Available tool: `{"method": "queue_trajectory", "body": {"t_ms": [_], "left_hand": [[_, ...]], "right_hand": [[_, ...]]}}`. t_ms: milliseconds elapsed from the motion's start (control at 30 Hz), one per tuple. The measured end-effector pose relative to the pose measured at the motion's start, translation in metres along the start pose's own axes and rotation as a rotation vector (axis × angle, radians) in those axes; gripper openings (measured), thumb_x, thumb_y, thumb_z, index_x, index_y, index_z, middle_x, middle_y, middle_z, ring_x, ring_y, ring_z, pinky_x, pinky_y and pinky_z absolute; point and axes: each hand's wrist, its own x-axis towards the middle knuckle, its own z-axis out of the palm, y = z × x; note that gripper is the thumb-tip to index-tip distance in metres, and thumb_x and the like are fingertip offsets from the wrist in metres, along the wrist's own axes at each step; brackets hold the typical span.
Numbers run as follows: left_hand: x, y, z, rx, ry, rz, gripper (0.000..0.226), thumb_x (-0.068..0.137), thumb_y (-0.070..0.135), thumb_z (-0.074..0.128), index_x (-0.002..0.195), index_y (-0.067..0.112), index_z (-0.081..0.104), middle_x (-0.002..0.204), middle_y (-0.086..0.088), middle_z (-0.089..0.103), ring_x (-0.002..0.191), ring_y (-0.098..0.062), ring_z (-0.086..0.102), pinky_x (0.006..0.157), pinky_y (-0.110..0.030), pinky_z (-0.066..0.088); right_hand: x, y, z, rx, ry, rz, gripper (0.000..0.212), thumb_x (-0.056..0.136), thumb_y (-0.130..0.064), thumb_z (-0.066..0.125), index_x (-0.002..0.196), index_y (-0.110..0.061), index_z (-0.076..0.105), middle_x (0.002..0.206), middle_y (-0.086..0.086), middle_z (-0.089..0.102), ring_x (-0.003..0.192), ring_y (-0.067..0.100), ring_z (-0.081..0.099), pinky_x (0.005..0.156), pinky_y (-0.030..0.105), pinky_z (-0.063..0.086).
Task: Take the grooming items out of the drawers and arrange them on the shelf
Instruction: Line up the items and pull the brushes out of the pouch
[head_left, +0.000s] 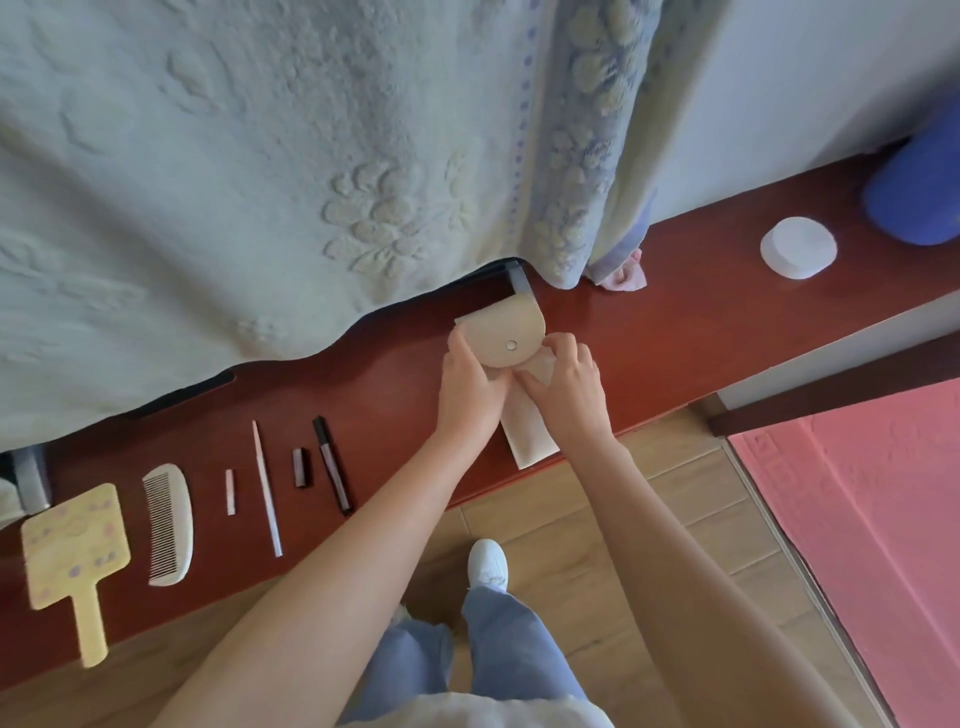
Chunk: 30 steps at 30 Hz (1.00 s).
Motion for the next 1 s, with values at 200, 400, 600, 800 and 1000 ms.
{"method": "queue_trajectory", "body": {"t_ms": [200, 400, 600, 800, 1000], "left_hand": [[0.002, 0.001, -0.013, -0.272, -0.194, -0.209, 0.043, 0.082, 0.029, 0.069, 0.121, 0.018, 0.055, 0.111, 0.001, 0.064, 0.105, -0.021, 0.061, 0.080, -0.028, 0.048], [-0.024, 0.007, -0.044, -0.510, -0.424, -0.233, 0.042, 0.085, 0.024, 0.063, 0.124, 0.030, 0.049, 0.115, 0.000, 0.066, 0.101, -0.020, 0.066, 0.086, -0.040, 0.054], [-0.052, 0.013, -0.070, -0.415, -0.279, 0.014, 0.046, 0.085, 0.023, 0.063, 0.126, 0.030, 0.042, 0.109, 0.005, 0.062, 0.089, -0.008, 0.067, 0.068, -0.023, 0.055], [-0.068, 0.012, -0.082, -0.305, -0.187, 0.178, 0.044, 0.090, 0.023, 0.059, 0.129, 0.026, 0.040, 0.110, 0.008, 0.059, 0.094, -0.004, 0.063, 0.075, -0.025, 0.054], [-0.076, -0.005, -0.089, -0.365, -0.202, 0.140, 0.036, 0.091, 0.021, 0.059, 0.122, 0.030, 0.042, 0.108, 0.006, 0.060, 0.091, -0.004, 0.064, 0.072, -0.023, 0.053]], "right_hand": [[-0.005, -0.004, -0.014, 0.121, -0.060, 0.045, 0.080, 0.081, -0.053, 0.061, 0.145, -0.035, 0.018, 0.119, 0.003, 0.051, 0.101, 0.021, 0.054, 0.079, 0.032, 0.042], [-0.028, -0.017, -0.030, 0.079, 0.024, -0.200, 0.063, 0.079, -0.048, 0.066, 0.135, -0.028, 0.044, 0.099, -0.004, 0.060, 0.086, 0.015, 0.060, 0.074, 0.034, 0.054], [-0.040, -0.031, -0.036, -0.168, 0.282, -0.511, 0.048, 0.076, -0.047, 0.068, 0.116, -0.021, 0.064, 0.099, 0.002, 0.057, 0.083, 0.017, 0.052, 0.057, 0.029, 0.050], [-0.042, -0.041, -0.027, -0.142, 0.414, -0.977, 0.021, 0.092, -0.022, 0.059, 0.098, -0.007, 0.072, 0.110, 0.012, 0.067, 0.106, 0.024, 0.055, 0.083, 0.041, 0.050], [-0.050, -0.040, -0.015, -0.157, 0.373, -1.018, 0.019, 0.090, -0.020, 0.058, 0.090, -0.009, 0.073, 0.109, 0.006, 0.070, 0.112, 0.020, 0.053, 0.092, 0.034, 0.041]]}}
